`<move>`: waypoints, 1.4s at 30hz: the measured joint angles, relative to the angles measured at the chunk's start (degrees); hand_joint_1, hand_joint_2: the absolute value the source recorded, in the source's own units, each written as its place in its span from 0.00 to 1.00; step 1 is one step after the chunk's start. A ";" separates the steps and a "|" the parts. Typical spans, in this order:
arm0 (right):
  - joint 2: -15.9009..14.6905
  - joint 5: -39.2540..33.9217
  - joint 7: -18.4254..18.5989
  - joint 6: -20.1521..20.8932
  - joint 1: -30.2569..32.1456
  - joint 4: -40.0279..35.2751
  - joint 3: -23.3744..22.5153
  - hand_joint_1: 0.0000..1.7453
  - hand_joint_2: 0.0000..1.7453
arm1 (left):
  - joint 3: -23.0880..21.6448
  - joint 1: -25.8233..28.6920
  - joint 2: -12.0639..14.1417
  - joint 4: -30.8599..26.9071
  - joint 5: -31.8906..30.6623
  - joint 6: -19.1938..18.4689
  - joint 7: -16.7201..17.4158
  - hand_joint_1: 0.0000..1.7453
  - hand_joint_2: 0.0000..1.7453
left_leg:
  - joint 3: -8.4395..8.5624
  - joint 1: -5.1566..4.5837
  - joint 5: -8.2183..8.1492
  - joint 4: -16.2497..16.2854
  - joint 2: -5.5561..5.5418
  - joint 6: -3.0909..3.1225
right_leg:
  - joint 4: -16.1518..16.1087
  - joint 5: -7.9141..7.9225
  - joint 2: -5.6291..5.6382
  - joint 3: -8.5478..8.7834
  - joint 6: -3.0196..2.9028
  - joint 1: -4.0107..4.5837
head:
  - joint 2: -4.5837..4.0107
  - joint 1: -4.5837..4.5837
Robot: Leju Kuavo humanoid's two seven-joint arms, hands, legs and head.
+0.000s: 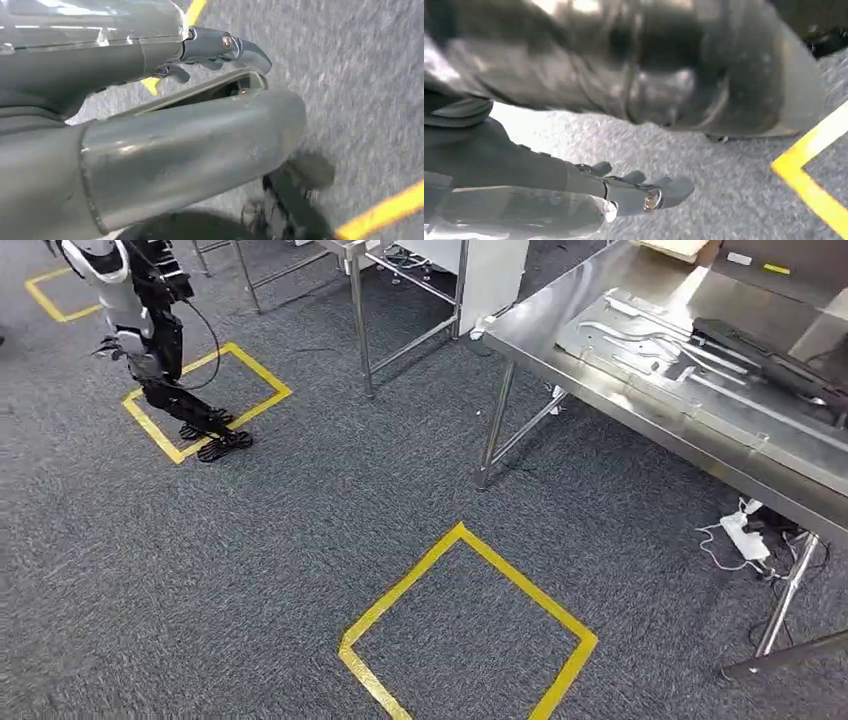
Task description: Take the parts from the cabinet and place them on the table.
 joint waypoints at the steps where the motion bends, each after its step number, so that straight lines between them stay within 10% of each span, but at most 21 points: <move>1: 0.00 0.02 0.00 0.00 0.05 0.02 0.00 0.00 0.00 | -0.02 0.01 0.04 -0.05 -0.02 0.00 -0.04 0.00 0.00 | -0.19 0.10 -0.81 1.18 3.09 0.18 | -0.87 0.43 -1.16 0.57 -0.14 -0.18 | 0.00 0.00; 3: -0.02 0.02 0.00 0.00 0.39 0.02 0.00 0.00 0.00 | -0.02 -0.10 0.04 -0.05 -0.07 -0.02 -0.09 0.00 0.00 | -3.85 0.11 -5.40 8.35 7.02 -0.25 | -1.10 0.53 -2.92 0.61 -0.65 -0.09 | 0.00 -0.09; 6: 0.00 0.04 0.00 0.02 0.42 0.04 0.00 0.00 0.00 | -0.02 -0.11 0.04 -0.05 -0.18 -0.04 -0.09 0.00 0.00 | -8.10 0.52 -8.44 17.60 7.93 -1.07 | -0.96 0.32 -5.71 0.47 -0.58 0.08 | 0.00 -0.09; 9: 0.02 0.37 0.00 0.07 0.22 0.04 0.02 0.00 0.00 | -0.02 0.06 0.17 -0.09 -0.44 -0.07 0.18 0.00 0.00 | -1.13 0.74 -2.22 5.58 9.24 -1.12 | -0.62 -0.12 -7.94 0.74 -0.09 0.03 | 0.00 -0.11; 11: 0.02 0.55 0.09 0.07 0.17 0.04 0.02 0.00 0.00 | -0.04 -0.16 0.20 -0.11 -0.46 -0.11 0.18 0.00 0.00 | 2.17 0.28 -1.66 0.07 12.95 -0.42 | -0.05 -0.74 -9.01 0.91 0.75 0.59 | 0.00 -0.09; 15: 0.02 0.96 0.09 0.26 -0.43 0.04 0.02 0.00 0.00 | -0.04 0.09 0.31 -0.24 -0.50 -0.13 0.20 0.00 0.00 | 1.55 0.25 -1.16 -0.45 10.46 0.91 | -0.26 -0.92 -10.67 1.64 2.05 0.38 | 0.02 -0.04; 18: 0.02 1.20 0.07 0.33 -0.08 0.07 0.00 0.00 0.00 | -0.02 -0.07 0.41 -0.29 -0.61 -0.11 0.37 0.00 0.00 | 1.64 0.52 -0.55 -0.79 9.00 1.87 | 6.20 -6.04 -4.32 -1.22 2.46 -0.15 | 0.02 -0.02; 21: 0.02 1.51 0.07 0.35 -0.02 0.09 0.02 0.00 0.00 | -0.02 -0.03 0.44 -0.29 -0.66 -0.13 0.39 0.00 0.00 | 1.18 0.11 -0.40 -0.63 7.01 2.08 | 18.28 -10.43 -3.74 -7.29 2.41 -0.14 | 0.00 -0.04; 23: 0.02 1.55 0.07 0.35 -0.01 0.09 0.00 0.00 0.00 | -0.02 0.11 0.44 -0.29 -0.66 -0.13 0.42 0.00 0.00 | 1.22 0.00 -0.41 -0.45 5.49 2.07 | 15.06 -6.81 -3.58 -6.11 2.07 -0.10 | 0.00 -0.04; 25: 0.02 1.57 0.07 0.35 0.07 0.09 0.00 0.00 0.00 | -0.02 0.11 0.44 -0.29 -0.66 -0.13 0.42 0.00 0.00 | 1.40 -0.02 -0.46 -0.28 3.96 1.96 | 5.10 -1.17 -1.92 -1.57 1.47 -0.03 | 0.00 -0.02; 26: 0.00 1.60 0.07 0.35 0.24 0.11 0.00 0.00 0.00 | -0.02 0.12 0.40 -0.29 -0.66 -0.09 0.42 0.00 0.00 | 1.24 0.10 -0.45 -0.19 3.35 1.78 | 1.50 -0.72 1.17 -0.09 1.00 -0.02 | 0.00 -0.02; 30: 0.02 1.62 0.07 0.33 -0.15 0.11 0.00 0.00 0.00 | -0.04 0.20 0.46 -0.29 -0.68 -0.09 0.35 0.00 0.00 | 0.47 0.25 0.09 -0.29 1.10 0.06 | 0.84 -0.60 -0.24 -0.07 0.66 0.45 | 0.00 -0.04; 31: 0.07 1.64 0.07 0.31 -0.22 0.11 0.00 0.00 0.00 | -0.04 0.24 0.52 -0.29 -0.79 -0.09 0.35 0.00 0.00 | 0.21 0.14 -0.20 0.18 1.56 -0.13 | 0.07 -0.15 -1.10 0.15 0.01 -0.31 | 0.00 -0.04; 33: 0.07 1.75 0.07 0.22 -0.04 0.11 -0.02 0.00 0.00 | -0.04 0.17 0.57 -0.29 -0.87 -0.09 0.39 0.00 0.00 | -1.88 -0.01 -3.51 4.68 6.44 -0.48 | -0.23 -0.09 -2.60 0.41 -0.74 0.01 | 0.00 -0.15; 35: 0.15 1.88 0.07 0.24 0.27 0.15 -0.02 0.00 0.00 | -0.04 -0.04 0.59 -0.29 -1.03 -0.09 0.44 0.00 0.00 | -6.55 0.26 -8.30 14.56 7.59 -1.05 | -0.15 -0.24 -4.50 0.33 -0.93 0.29 | 0.02 -0.13; 37: 0.15 1.90 0.07 0.24 0.24 0.17 -0.02 0.00 0.00 | -0.04 0.03 0.57 -0.29 -1.20 -0.11 0.52 0.00 0.00 | -8.23 0.37 -8.83 18.46 7.88 -1.35 | -0.06 -0.37 -5.94 0.27 -0.95 0.39 | 0.00 -0.13; 40: 0.24 1.90 0.07 0.24 0.07 0.17 -0.02 0.00 0.00 | -0.04 0.19 0.83 -0.29 -1.27 -0.09 0.59 0.00 0.00 | -0.86 0.40 -2.39 5.64 9.59 -1.12 | 0.22 -0.87 -7.92 0.64 -0.47 0.38 | 0.00 -0.15; 42: 0.33 1.97 0.07 0.26 0.07 0.17 -0.02 0.00 0.00 | -0.04 -0.11 0.92 -0.29 -1.29 -0.09 0.59 0.00 0.00 | 2.17 -0.16 -1.78 0.22 12.39 -0.35 | 0.67 -1.44 -8.86 0.84 0.30 0.89 | 0.00 -0.11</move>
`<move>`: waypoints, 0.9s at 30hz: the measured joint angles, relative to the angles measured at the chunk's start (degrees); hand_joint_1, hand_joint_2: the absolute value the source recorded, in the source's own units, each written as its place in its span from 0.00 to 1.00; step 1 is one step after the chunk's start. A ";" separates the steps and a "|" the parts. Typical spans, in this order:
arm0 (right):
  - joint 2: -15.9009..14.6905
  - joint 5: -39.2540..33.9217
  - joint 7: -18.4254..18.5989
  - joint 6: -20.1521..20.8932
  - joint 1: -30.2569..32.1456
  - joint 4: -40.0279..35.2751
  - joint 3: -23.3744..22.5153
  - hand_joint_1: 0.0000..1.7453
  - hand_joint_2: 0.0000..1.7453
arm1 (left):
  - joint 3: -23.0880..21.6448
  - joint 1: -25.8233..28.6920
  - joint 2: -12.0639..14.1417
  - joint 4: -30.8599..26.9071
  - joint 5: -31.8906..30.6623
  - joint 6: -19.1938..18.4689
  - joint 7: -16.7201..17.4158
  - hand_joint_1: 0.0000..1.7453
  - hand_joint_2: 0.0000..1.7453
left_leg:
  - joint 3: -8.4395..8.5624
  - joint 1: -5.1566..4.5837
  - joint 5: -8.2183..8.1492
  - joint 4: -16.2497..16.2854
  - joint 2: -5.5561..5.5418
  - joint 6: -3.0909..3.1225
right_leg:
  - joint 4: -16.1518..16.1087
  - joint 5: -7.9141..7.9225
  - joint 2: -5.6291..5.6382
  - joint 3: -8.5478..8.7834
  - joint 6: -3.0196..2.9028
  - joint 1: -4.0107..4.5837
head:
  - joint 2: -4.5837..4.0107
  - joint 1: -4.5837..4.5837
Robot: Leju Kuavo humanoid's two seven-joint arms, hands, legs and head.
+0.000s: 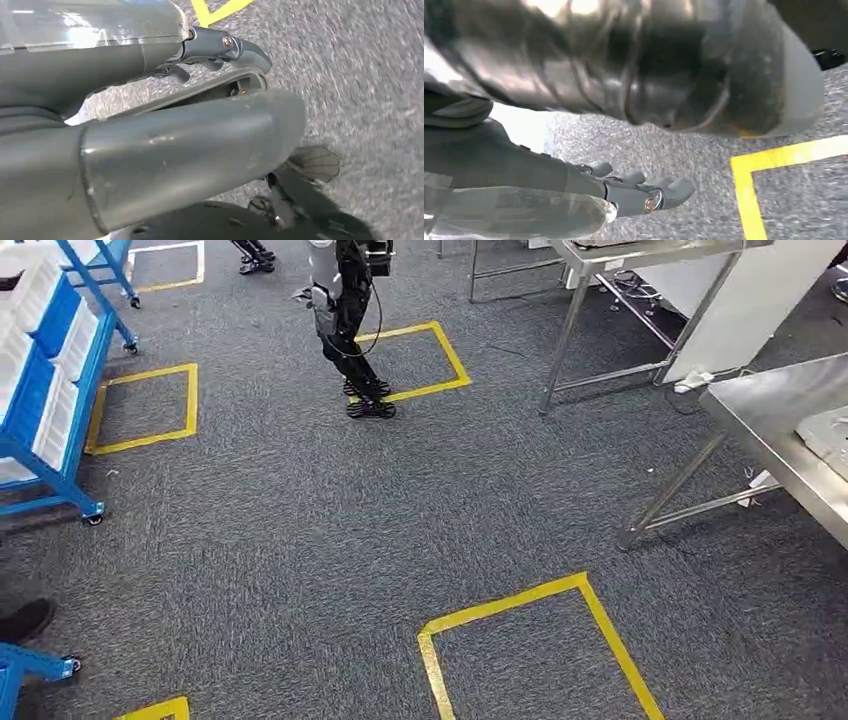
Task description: Take the parts from the cabinet and place them on the table.
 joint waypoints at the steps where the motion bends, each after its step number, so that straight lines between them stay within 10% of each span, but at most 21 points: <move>1: 0.00 0.07 0.00 0.04 -0.06 0.00 0.00 0.00 0.00 | 0.00 0.02 0.00 0.00 -0.04 0.04 0.00 0.00 0.00 | -0.29 -0.08 0.13 0.09 -0.88 0.40 | -0.03 0.04 -0.48 0.02 0.20 -0.07 | 0.00 0.02; 4: 0.09 0.20 -0.02 0.07 -0.68 0.00 0.00 0.00 0.00 | 0.00 0.29 0.07 0.00 -0.04 0.04 0.07 0.00 0.00 | -0.31 0.02 0.57 -0.57 -2.35 1.35 | -0.16 -0.19 -1.57 0.48 1.15 -0.15 | 0.00 0.02; 6: 0.09 0.28 -0.06 0.07 -0.42 0.00 0.00 0.00 0.00 | 0.00 0.25 0.09 0.00 -0.07 0.09 0.11 0.00 0.00 | -0.24 0.25 1.01 -0.93 -3.18 2.11 | 3.64 -3.22 3.39 -1.08 1.63 -0.61 | 0.00 0.05; 9: 0.09 0.63 -0.04 0.07 -0.27 0.00 -0.02 0.00 0.00 | 0.00 0.07 0.09 0.00 -0.07 0.09 0.11 0.00 0.00 | -0.70 0.03 1.17 -0.83 -4.91 2.43 | 16.66 -8.88 5.12 -7.67 1.87 -0.74 | 0.00 0.04; 11: 0.11 0.81 -0.04 0.07 -0.23 0.00 -0.02 0.00 0.00 | 0.00 0.11 0.11 0.00 -0.07 0.09 0.13 0.00 0.00 | -0.63 0.02 1.16 -0.68 -6.36 2.42 | 16.26 -6.48 5.17 -7.92 1.86 -0.79 | 0.00 0.05; 13: 0.09 0.81 -0.04 0.07 -0.18 0.00 -0.02 0.00 0.00 | 0.00 0.12 0.09 0.00 -0.07 0.07 0.24 0.00 0.00 | -0.49 0.02 1.08 -0.45 -7.90 2.28 | 7.18 -0.79 5.90 -3.98 1.61 -0.90 | 0.00 0.02; 15: 0.09 0.81 -0.04 0.07 0.00 0.02 -0.07 0.00 0.00 | 0.02 0.04 0.07 0.00 -0.07 0.07 0.26 0.00 0.00 | -0.83 -0.25 0.86 0.09 -9.01 1.66 | 1.09 0.30 10.25 -1.44 1.17 -0.98 | 0.00 0.02; 19: 0.09 0.85 -0.04 0.04 -0.40 0.00 -0.07 0.00 0.00 | 0.00 0.29 0.07 0.00 -0.07 0.02 0.28 0.00 0.00 | -1.59 0.06 1.39 -0.23 -11.20 0.02 | 0.50 0.81 7.96 -1.26 0.14 -0.85 | 0.00 0.00; 22: 0.15 1.03 -0.04 0.09 -0.16 0.02 -0.09 0.00 0.00 | 0.00 0.18 0.13 0.00 -0.09 0.02 0.42 0.00 0.00 | -4.87 0.04 -3.45 7.00 -5.71 -0.22 | -0.30 1.22 5.57 -1.02 -1.20 -0.83 | 0.00 -0.09; 24: 0.20 1.14 -0.04 0.31 -0.04 0.02 -0.11 0.00 0.00 | 0.00 0.09 0.09 0.00 -0.20 -0.02 0.42 0.00 0.00 | -9.20 0.31 -7.35 16.12 -4.78 -0.54 | -0.27 1.12 3.89 -1.11 -1.35 -0.56 | 0.00 -0.06; 27: 0.20 1.16 -0.04 0.42 -0.09 0.02 -0.17 0.00 0.00 | 0.00 0.31 0.11 0.00 -0.17 -0.02 0.42 0.00 0.00 | -7.60 0.51 -4.39 13.87 -4.20 -0.75 | -0.21 0.89 1.82 -0.99 -1.23 -0.45 | 0.00 -0.09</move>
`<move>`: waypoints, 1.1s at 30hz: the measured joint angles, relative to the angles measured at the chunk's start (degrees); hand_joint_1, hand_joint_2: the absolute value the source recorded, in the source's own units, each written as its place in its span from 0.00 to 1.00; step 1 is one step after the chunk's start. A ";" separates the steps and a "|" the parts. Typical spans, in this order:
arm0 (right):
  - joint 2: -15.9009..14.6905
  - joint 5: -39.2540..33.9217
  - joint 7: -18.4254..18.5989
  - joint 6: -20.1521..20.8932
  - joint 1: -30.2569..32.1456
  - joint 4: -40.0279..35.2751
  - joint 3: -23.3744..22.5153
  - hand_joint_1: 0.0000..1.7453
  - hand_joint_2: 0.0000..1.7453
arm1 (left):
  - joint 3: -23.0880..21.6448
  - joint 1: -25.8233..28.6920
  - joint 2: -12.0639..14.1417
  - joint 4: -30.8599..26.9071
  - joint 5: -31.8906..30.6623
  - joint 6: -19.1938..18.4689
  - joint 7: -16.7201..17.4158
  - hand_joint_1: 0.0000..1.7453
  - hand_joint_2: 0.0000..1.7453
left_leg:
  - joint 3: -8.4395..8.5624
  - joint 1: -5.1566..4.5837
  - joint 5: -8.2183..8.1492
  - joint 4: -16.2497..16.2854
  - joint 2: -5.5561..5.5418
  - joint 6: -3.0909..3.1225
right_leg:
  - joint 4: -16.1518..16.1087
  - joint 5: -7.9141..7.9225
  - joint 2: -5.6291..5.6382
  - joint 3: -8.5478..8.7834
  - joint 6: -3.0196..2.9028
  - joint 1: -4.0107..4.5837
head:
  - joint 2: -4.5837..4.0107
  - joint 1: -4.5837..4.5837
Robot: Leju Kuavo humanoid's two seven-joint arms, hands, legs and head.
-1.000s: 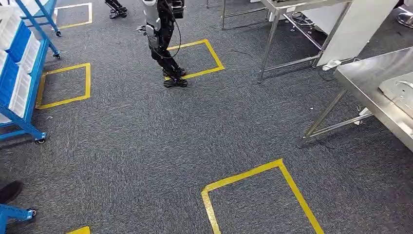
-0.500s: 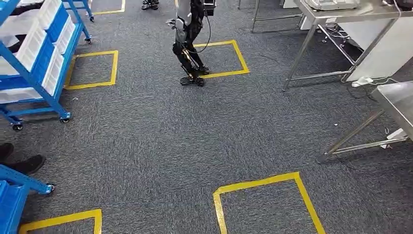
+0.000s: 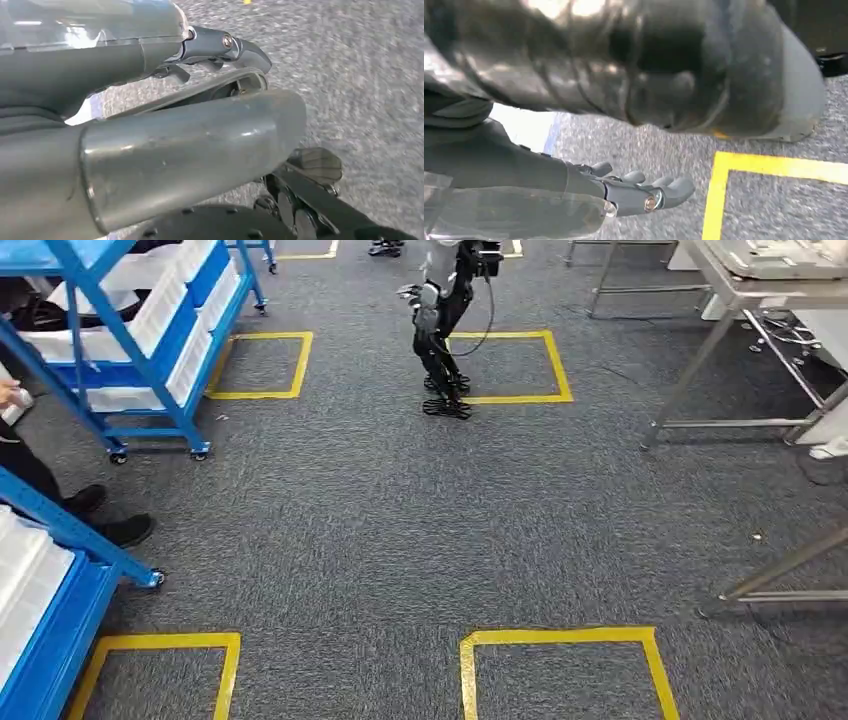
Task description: Take the parts from the cabinet and place them on the table.
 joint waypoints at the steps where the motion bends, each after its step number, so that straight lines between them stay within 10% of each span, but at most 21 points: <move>1: 0.00 0.00 0.00 0.02 -0.08 0.00 0.00 0.00 0.00 | 0.02 0.04 0.04 0.00 0.00 0.02 0.00 0.00 0.00 | 3.00 0.00 2.57 -5.51 0.49 0.09 | 0.07 -0.15 -0.60 0.19 0.19 -0.03 | 0.00 0.00; 3: 0.04 0.02 0.00 0.20 -0.04 0.00 0.00 0.00 0.00 | 0.02 -0.12 0.15 0.00 0.00 0.02 0.00 0.00 0.00 | 7.40 -0.44 4.13 -13.92 4.03 0.58 | 0.26 -0.60 -1.58 0.51 0.80 0.30 | 0.02 0.00; 7: 0.11 0.11 0.00 0.26 -0.60 0.00 0.00 0.00 0.00 | 0.02 0.10 0.24 0.00 0.00 0.02 0.00 0.00 0.00 | 7.03 -0.82 4.64 -14.15 1.83 1.63 | 0.22 -0.79 -3.00 1.03 1.96 0.32 | 0.00 0.02; 10: 0.09 0.48 0.07 0.24 -0.40 0.00 -0.02 0.00 0.00 | 0.02 -0.02 0.24 0.00 -0.09 0.02 0.02 0.00 0.00 | 7.52 -0.36 5.31 -14.80 0.59 2.89 | 5.47 -4.92 1.84 -1.13 2.65 -0.25 | 0.00 0.04; 13: 0.09 0.68 0.07 0.22 -0.26 0.00 -0.04 0.00 0.00 | 0.02 -0.24 0.26 0.00 -0.24 0.02 0.02 0.00 0.00 | 7.29 -0.57 5.35 -14.71 -1.26 3.02 | 17.96 -9.65 3.27 -7.50 2.83 -0.32 | 0.00 0.04; 16: 0.09 0.79 0.07 0.20 -0.19 0.00 -0.04 0.00 0.00 | 0.02 -0.21 0.26 0.00 -0.33 0.00 0.02 0.00 0.00 | 7.55 -0.58 5.30 -14.56 -3.36 2.96 | 12.15 -4.03 3.60 -5.35 2.56 -0.34 | 0.00 0.07; 17: 0.09 0.79 0.07 0.17 -0.16 0.00 -0.04 0.00 0.00 | 0.02 -0.23 0.26 0.00 -0.33 0.00 0.00 0.00 0.00 | 7.71 -0.54 5.18 -14.45 -4.31 2.77 | 5.74 -0.47 4.73 -2.56 2.29 -0.38 | 0.00 0.07; 19: 0.09 0.81 0.07 0.20 0.16 0.00 -0.11 0.00 0.00 | 0.02 -0.41 0.22 0.00 -0.33 0.00 0.00 0.00 0.00 | 7.22 -0.74 4.99 -13.92 -5.35 2.23 | 1.12 -0.07 8.35 -0.88 1.97 -0.49 | 0.00 0.02; 23: 0.04 1.05 0.07 0.17 -0.31 0.00 -0.13 0.00 0.00 | 0.02 -0.02 0.24 0.00 -0.33 0.00 0.00 0.00 0.00 | 6.51 -0.48 5.48 -14.31 -7.32 0.79 | 0.91 0.25 6.28 -0.83 1.08 -0.35 | 0.00 0.04; 25: 0.09 1.11 0.07 0.20 -0.17 0.00 -0.15 0.00 0.00 | 0.02 -0.13 0.26 0.00 -0.35 0.02 0.02 0.00 0.00 | 5.02 -0.49 2.36 -10.48 -1.96 0.46 | 0.23 0.52 4.52 -0.45 -0.14 -0.37 | 0.00 -0.02; 27: 0.09 1.22 0.07 0.22 0.05 0.00 -0.22 0.00 0.00 | 0.02 -0.30 0.22 0.00 -0.35 0.02 0.02 0.00 0.00 | 0.46 -0.30 -2.39 -1.01 -0.68 0.03 | 0.26 0.37 2.73 -0.52 -0.36 -0.10 | 0.00 0.00; 29: 0.09 1.27 0.07 0.22 0.07 0.00 -0.39 0.00 0.00 | 0.02 -0.23 0.13 0.00 -0.37 0.00 0.04 0.00 0.00 | -1.97 -0.06 -3.36 4.28 -0.39 -0.29 | 0.28 0.24 1.05 -0.52 -0.42 0.02 | 0.00 0.00; 33: 0.09 1.33 0.07 0.22 -0.07 0.00 -0.50 0.00 0.00 | 0.02 -0.04 0.22 0.00 -0.35 0.02 0.11 0.00 0.00 | 7.01 -0.03 4.69 -12.16 2.28 -0.03 | 0.43 -0.31 -1.28 0.17 0.21 0.00 | 0.00 0.00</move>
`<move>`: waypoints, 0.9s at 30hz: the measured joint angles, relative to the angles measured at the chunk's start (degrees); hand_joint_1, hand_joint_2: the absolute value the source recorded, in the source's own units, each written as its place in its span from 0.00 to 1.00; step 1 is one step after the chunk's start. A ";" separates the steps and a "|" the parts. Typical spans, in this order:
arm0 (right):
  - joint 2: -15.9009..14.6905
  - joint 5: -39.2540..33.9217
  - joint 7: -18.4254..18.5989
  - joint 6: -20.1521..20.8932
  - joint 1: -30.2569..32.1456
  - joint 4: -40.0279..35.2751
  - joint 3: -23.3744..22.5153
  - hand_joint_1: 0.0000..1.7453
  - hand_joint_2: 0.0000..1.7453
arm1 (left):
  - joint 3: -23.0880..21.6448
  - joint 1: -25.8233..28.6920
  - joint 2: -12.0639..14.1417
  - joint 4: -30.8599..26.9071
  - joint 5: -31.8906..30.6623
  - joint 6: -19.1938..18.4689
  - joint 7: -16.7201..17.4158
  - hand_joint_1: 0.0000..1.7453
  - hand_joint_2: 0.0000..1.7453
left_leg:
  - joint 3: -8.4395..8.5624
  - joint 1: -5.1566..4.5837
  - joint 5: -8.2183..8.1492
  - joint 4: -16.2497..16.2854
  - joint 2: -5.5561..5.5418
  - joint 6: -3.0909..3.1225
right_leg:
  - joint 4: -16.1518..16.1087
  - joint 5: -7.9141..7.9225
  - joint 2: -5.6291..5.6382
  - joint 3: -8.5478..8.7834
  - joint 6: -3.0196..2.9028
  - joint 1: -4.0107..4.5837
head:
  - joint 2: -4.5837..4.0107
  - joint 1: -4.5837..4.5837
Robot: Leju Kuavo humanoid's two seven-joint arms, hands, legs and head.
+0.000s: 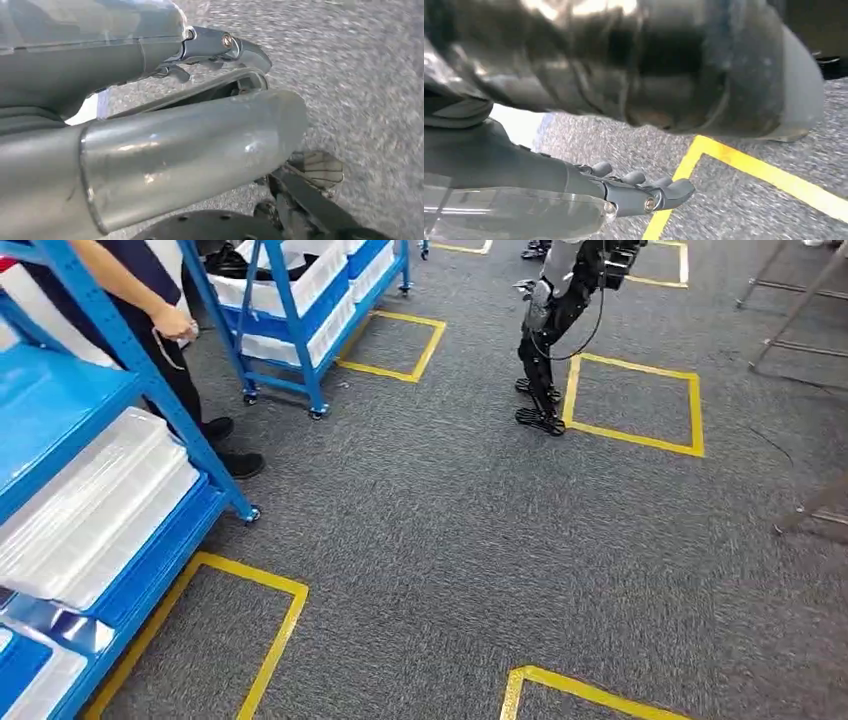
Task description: Take the parts from the cabinet and place them on the table.
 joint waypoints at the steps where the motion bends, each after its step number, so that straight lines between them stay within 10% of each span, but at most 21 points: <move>1: 0.00 0.09 0.00 0.00 0.01 0.00 -0.04 0.00 0.00 | 0.00 -0.12 0.00 0.00 0.00 0.00 0.04 0.00 0.00 | 0.81 -0.44 -0.69 -1.59 1.95 0.60 | 0.13 -0.26 -0.45 0.05 0.41 0.41 | 0.02 0.00; 5: 0.04 0.28 0.00 0.00 -0.52 0.00 -0.11 0.00 0.00 | 0.00 0.07 0.04 0.00 -0.02 0.00 0.09 0.00 0.00 | 0.40 -0.60 -0.15 -2.16 -0.27 1.67 | 0.00 -0.48 -2.07 0.72 1.62 0.31 | 0.00 0.02; 8: 0.04 0.31 0.09 0.00 -0.31 0.00 -0.15 0.00 0.00 | 0.02 -0.06 0.04 0.00 -0.02 0.00 0.13 0.00 0.00 | 0.90 -0.19 0.50 -2.79 -1.68 2.75 | 6.54 -5.25 3.57 -2.05 2.22 -0.31 | 0.00 0.07; 11: 0.04 0.31 0.11 0.00 -0.24 0.00 -0.15 0.00 0.00 | 0.02 -0.17 0.04 0.00 -0.02 0.02 0.15 0.00 0.00 | 0.71 -0.38 0.53 -2.66 -3.53 2.92 | 18.21 -9.27 4.59 -8.05 2.39 -0.33 | 0.00 0.07; 14: 0.04 0.33 0.24 0.02 -0.23 0.00 -0.15 0.00 0.00 | 0.02 -0.15 0.04 0.00 -0.02 0.02 0.15 0.00 0.00 | 0.98 -0.38 0.43 -2.45 -5.65 2.80 | 11.29 -3.13 4.90 -5.56 2.08 -0.34 | 0.00 0.07; 15: 0.04 0.35 0.24 0.02 -0.12 0.00 -0.15 0.00 0.00 | 0.02 -0.18 0.02 0.00 -0.02 0.02 0.15 0.00 0.00 | 1.12 -0.32 0.27 -2.34 -6.58 2.56 | 4.43 0.58 6.50 -2.62 1.81 -0.43 | 0.00 0.07; 16: 0.02 0.39 0.26 0.00 0.05 0.02 -0.20 0.00 0.00 | 0.02 -0.15 -0.02 0.00 -0.02 0.00 0.15 0.00 0.00 | 0.87 -0.26 0.19 -2.27 -7.00 2.39 | 1.71 0.51 9.34 -1.46 1.48 -0.51 | 0.00 0.07; 20: 0.02 0.46 0.31 0.00 -0.34 0.02 -0.22 0.00 0.00 | 0.02 0.03 0.00 0.00 0.00 0.00 0.15 0.00 0.00 | 0.17 -0.20 0.46 -2.34 -9.02 0.87 | 1.03 0.73 7.54 -1.51 0.92 -0.01 | 0.00 0.04; 21: 0.07 0.44 0.31 -0.04 -0.34 0.02 -0.22 0.00 0.00 | 0.04 0.05 0.07 0.00 0.00 0.00 0.15 0.00 0.00 | 0.07 -0.20 0.02 -1.78 -8.47 0.66 | 0.26 1.13 6.66 -1.30 0.28 -0.68 | 0.00 0.07; 23: 0.07 0.44 0.33 -0.04 -0.21 0.02 -0.24 0.00 0.00 | 0.04 -0.06 0.07 0.00 0.00 0.00 0.17 0.00 0.00 | -2.30 -0.39 -3.25 3.06 -4.02 0.43 | -0.01 1.13 5.35 -1.15 -0.58 -0.48 | 0.00 -0.04; 25: 0.15 0.44 0.35 -0.02 0.04 0.02 -0.24 0.00 0.00 | 0.02 -0.24 0.00 0.00 -0.02 -0.02 0.17 0.00 0.00 | -6.97 -0.16 -7.65 12.63 -2.92 0.01 | 0.01 1.01 3.60 -1.20 -0.75 -0.20 | 0.00 -0.02; 27: 0.17 0.46 0.35 -0.02 0.03 0.02 -0.28 0.00 0.00 | 0.02 -0.13 -0.04 0.00 -0.02 -0.02 0.17 0.00 0.00 | -8.73 -0.08 -7.84 16.29 -2.61 -0.23 | 0.03 0.86 2.11 -1.14 -0.78 -0.09 | 0.00 -0.02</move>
